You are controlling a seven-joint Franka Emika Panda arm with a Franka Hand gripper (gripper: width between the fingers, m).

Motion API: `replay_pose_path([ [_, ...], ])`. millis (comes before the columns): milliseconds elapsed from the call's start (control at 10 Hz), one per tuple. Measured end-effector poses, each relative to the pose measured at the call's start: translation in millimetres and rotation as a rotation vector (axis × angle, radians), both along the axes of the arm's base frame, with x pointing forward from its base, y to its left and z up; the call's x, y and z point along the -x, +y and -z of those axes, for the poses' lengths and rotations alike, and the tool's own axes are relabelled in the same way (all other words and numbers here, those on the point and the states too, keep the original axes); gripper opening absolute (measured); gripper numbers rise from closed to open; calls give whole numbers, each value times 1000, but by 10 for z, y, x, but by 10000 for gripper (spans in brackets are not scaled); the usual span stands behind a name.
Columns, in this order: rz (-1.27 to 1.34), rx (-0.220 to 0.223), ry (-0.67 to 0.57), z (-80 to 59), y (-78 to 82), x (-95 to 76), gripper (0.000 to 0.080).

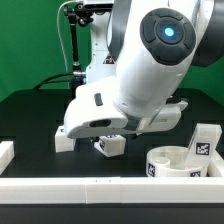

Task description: Assemble stool

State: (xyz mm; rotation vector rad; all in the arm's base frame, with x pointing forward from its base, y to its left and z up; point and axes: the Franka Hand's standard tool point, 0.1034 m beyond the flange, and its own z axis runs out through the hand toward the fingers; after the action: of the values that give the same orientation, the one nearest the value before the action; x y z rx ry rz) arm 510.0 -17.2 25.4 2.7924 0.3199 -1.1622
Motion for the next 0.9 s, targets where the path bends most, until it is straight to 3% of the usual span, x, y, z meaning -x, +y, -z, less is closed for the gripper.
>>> replay_pose_path([
  [300, 15, 34, 164, 14, -38, 112, 649],
  [400, 12, 37, 154, 57, -45, 45, 649],
  [900, 18, 30, 143, 93, -81, 32, 649],
])
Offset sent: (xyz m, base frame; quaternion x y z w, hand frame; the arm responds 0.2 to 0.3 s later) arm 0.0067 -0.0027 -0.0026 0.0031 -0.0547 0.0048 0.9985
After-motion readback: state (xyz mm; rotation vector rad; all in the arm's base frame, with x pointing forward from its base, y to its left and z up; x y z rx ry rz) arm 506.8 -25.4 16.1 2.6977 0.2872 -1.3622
